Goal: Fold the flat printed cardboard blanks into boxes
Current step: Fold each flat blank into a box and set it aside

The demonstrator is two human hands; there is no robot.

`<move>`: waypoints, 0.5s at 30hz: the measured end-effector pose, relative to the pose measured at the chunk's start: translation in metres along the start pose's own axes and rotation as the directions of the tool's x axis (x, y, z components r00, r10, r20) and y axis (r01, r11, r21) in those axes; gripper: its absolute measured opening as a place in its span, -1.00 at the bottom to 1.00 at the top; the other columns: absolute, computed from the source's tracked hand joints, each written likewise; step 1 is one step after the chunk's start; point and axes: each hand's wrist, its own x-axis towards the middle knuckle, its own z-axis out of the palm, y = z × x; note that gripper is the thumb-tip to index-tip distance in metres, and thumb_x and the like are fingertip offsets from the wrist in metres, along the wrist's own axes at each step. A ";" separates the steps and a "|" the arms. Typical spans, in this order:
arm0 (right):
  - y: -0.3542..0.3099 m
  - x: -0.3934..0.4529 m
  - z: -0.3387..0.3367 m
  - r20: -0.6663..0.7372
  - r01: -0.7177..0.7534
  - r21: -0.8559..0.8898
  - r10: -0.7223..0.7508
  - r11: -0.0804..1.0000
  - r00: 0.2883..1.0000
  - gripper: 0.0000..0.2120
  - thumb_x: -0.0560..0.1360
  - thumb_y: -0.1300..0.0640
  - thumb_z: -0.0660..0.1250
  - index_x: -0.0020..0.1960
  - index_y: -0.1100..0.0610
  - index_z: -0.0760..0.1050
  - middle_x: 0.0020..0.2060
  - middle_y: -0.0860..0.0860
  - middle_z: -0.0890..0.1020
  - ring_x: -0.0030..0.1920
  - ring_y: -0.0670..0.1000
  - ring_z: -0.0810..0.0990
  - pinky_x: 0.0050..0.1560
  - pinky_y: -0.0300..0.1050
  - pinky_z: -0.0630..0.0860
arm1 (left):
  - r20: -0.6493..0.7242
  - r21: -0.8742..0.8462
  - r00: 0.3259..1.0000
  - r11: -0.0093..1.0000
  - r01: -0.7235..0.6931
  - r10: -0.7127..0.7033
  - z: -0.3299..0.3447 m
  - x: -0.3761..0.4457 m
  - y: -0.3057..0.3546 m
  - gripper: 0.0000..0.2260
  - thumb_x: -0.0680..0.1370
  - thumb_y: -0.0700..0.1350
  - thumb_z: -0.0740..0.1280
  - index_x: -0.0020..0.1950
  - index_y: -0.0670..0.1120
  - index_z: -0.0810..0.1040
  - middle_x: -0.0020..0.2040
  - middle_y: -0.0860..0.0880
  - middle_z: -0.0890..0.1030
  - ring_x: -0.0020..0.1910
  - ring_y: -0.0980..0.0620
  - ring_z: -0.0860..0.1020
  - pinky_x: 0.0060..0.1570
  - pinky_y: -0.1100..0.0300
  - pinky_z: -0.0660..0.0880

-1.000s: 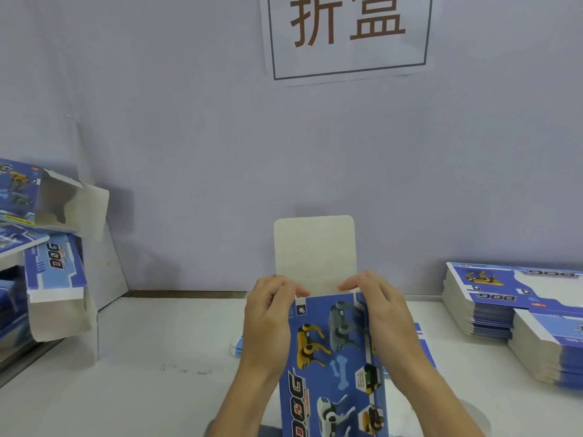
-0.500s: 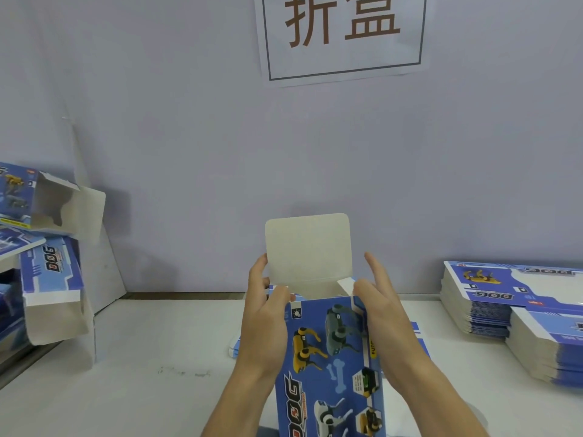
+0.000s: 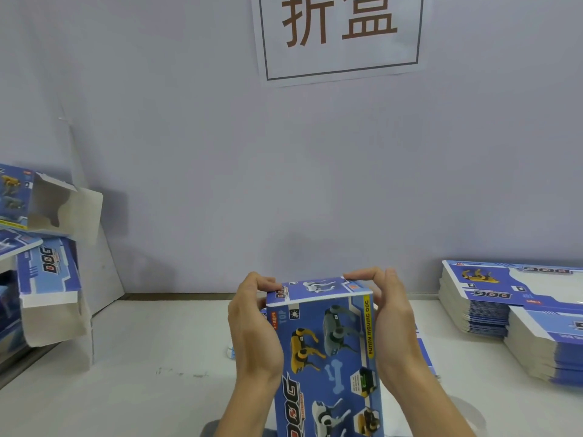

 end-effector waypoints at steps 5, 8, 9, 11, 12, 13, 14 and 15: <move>0.002 -0.001 -0.003 0.017 0.021 -0.025 -0.020 0.999 1.000 -0.62 0.61 -0.20 0.07 -0.02 -0.05 0.59 -0.03 0.10 0.72 -0.05 0.18 0.71 0.01 0.19 0.62 | 0.005 0.032 1.000 0.999 0.015 -0.015 0.003 0.001 0.002 -0.73 0.58 0.02 0.16 -0.14 -0.14 0.50 -0.14 -0.11 0.66 -0.15 -0.11 0.69 -0.46 0.22 0.54; 0.004 -0.001 -0.001 0.205 -0.026 0.005 0.024 1.000 0.979 -0.62 0.45 -0.18 0.25 0.26 -0.28 0.48 0.31 0.08 0.58 0.29 0.18 0.57 0.33 0.27 0.45 | 0.007 -0.033 0.997 0.996 0.082 -0.082 0.000 0.005 0.006 -0.75 0.67 -0.17 0.10 -0.05 -0.03 0.55 -0.15 -0.07 0.67 -0.26 -0.07 0.69 -0.45 0.21 0.55; 0.004 0.000 -0.004 0.254 -0.054 0.001 0.052 0.999 0.966 -0.46 0.37 -0.07 0.32 0.34 -0.30 0.39 0.39 0.08 0.50 0.36 0.19 0.50 0.38 0.29 0.38 | 0.003 -0.062 0.993 0.991 0.119 -0.119 -0.001 0.007 0.007 -0.79 0.67 -0.17 0.12 0.03 0.01 0.54 -0.13 -0.02 0.68 -0.25 -0.05 0.70 -0.45 0.20 0.57; 0.002 0.003 -0.012 0.313 -0.052 -0.004 0.051 0.999 0.949 -0.26 0.29 0.03 0.40 0.40 -0.34 0.28 0.38 0.06 0.51 0.32 0.15 0.55 0.34 0.31 0.41 | 0.010 -0.082 0.986 0.983 0.164 -0.164 -0.003 0.008 0.009 -0.83 0.66 -0.12 0.15 0.14 0.06 0.50 -0.06 0.04 0.69 -0.20 -0.05 0.71 -0.42 0.17 0.59; 0.003 0.004 -0.016 0.302 -0.018 -0.016 0.023 1.000 0.953 -0.24 0.29 -0.02 0.45 0.40 -0.40 0.26 0.32 0.03 0.57 0.25 0.10 0.61 0.27 0.27 0.47 | 0.028 -0.083 0.984 0.981 0.178 -0.176 -0.004 0.009 0.009 -0.83 0.66 -0.10 0.17 0.15 0.09 0.51 -0.02 0.02 0.69 -0.17 -0.07 0.71 -0.39 0.15 0.60; 0.001 0.002 -0.020 0.262 0.011 -0.032 -0.002 0.999 0.965 -0.25 0.29 -0.10 0.48 0.38 -0.45 0.26 0.26 0.00 0.61 0.20 0.06 0.64 0.21 0.22 0.51 | 0.048 -0.070 0.982 0.981 0.184 -0.180 -0.004 0.009 0.008 -0.83 0.65 -0.08 0.19 0.13 0.11 0.53 0.01 -0.02 0.69 -0.12 -0.10 0.71 -0.34 0.11 0.60; 0.000 0.001 -0.025 0.209 0.038 -0.037 -0.030 0.999 0.977 -0.28 0.28 -0.17 0.49 0.37 -0.46 0.29 0.21 -0.03 0.64 0.18 0.03 0.65 0.16 0.16 0.54 | 0.069 -0.046 0.981 0.982 0.184 -0.180 -0.004 0.010 0.008 -0.83 0.65 -0.06 0.20 0.09 0.14 0.56 0.04 -0.06 0.69 -0.06 -0.11 0.70 -0.26 0.07 0.60; -0.001 0.000 -0.031 0.163 0.062 -0.004 -0.061 0.998 0.985 -0.32 0.30 -0.21 0.49 0.36 -0.42 0.32 0.15 -0.05 0.67 0.15 0.00 0.67 0.11 0.10 0.56 | 0.091 -0.014 0.981 0.984 0.176 -0.174 -0.005 0.011 0.007 -0.83 0.65 -0.04 0.21 0.05 0.17 0.58 0.08 -0.06 0.68 -0.01 -0.08 0.69 -0.19 0.07 0.58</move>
